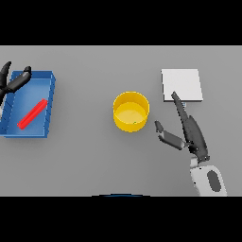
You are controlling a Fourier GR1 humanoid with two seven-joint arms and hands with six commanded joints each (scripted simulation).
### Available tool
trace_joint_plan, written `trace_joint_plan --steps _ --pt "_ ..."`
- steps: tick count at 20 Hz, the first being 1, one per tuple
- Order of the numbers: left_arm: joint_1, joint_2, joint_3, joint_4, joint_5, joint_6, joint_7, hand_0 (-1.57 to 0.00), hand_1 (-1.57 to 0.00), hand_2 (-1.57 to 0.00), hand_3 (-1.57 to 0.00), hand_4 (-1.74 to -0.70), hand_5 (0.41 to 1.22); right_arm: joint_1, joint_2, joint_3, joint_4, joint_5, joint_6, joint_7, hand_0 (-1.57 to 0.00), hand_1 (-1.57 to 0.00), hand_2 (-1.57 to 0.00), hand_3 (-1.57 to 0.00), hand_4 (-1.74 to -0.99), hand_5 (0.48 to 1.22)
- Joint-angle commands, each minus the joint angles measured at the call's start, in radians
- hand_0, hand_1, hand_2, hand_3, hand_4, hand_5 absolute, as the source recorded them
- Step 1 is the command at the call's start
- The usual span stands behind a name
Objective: Pick up the red beaker and tilt it to pour out 1 green nut into yellow bowl. Pick up the yellow bowl and place it on the metallic measuring scale.
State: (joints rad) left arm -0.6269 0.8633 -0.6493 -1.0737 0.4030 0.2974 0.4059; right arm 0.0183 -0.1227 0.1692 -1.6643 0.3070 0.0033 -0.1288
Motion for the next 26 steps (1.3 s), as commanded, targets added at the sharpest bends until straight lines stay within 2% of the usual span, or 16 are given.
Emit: trace_joint_plan --steps 1,3,6,9,10,12,16,19,26 --pt "0.005 0.003 0.001 -0.006 -0.003 0.011 -0.006 -0.03 -0.02 -0.02 -0.02 -0.71 0.685 -0.02 -0.029 0.006 0.006 0.005 0.029 -0.002 0.0 0.0 0.0 0.0 -1.137 0.717" --pt "-0.005 0.007 0.002 -0.014 -0.005 0.017 0.0 -0.02 -0.01 -0.01 -0.01 -0.71 0.683 -0.074 -0.092 0.046 0.029 0.07 0.081 0.005 0.0 0.0 0.0 0.0 -1.172 0.728" --pt "0.013 0.002 0.011 -0.041 0.013 0.028 -0.017 -0.01 -0.01 -0.01 -0.01 -0.72 0.667 -0.18 -0.206 0.132 0.05 0.225 0.153 0.035 0.0 0.0 0.0 0.0 -1.216 0.704" --pt "0.014 -0.008 0.005 -0.029 0.013 0.022 -0.019 0.0 0.0 0.0 0.0 -0.72 0.667 -0.305 -0.262 0.235 0.084 0.352 0.217 0.006 0.0 0.0 0.0 0.0 -1.233 0.703" --pt "0.015 0.001 0.009 -0.03 0.015 0.016 -0.021 0.0 0.0 0.0 0.0 -0.71 0.669 -0.335 -0.285 0.266 0.105 0.39 0.231 -0.024 0.0 0.0 0.0 0.0 -1.232 0.702" --pt "0.011 -0.002 0.011 -0.027 0.021 0.009 -0.021 0.0 0.0 0.0 0.0 -0.71 0.676 -0.407 -0.312 0.314 0.147 0.439 0.274 -0.051 0.0 0.0 0.0 0.0 -1.223 0.705" --pt "0.013 -0.015 0.015 -0.02 0.03 0.006 -0.03 0.0 0.0 0.0 0.0 -0.72 0.684 -0.5 -0.324 0.404 0.226 0.511 0.337 -0.102 0.0 0.0 0.0 0.0 -1.212 0.705" --pt "0.022 0.004 0.019 -0.029 0.029 0.007 -0.038 0.0 0.0 0.0 0.0 -0.72 0.687 -0.572 -0.304 0.45 0.304 0.545 0.385 -0.084 0.0 0.0 0.0 0.0 -1.223 0.705" --pt "0.036 0.003 0.025 -0.032 0.04 0.006 -0.053 0.0 0.0 0.0 0.0 -0.72 0.688 -0.681 -0.272 0.537 0.462 0.613 0.428 -0.112 0.0 0.0 0.0 0.0 -1.259 0.714"
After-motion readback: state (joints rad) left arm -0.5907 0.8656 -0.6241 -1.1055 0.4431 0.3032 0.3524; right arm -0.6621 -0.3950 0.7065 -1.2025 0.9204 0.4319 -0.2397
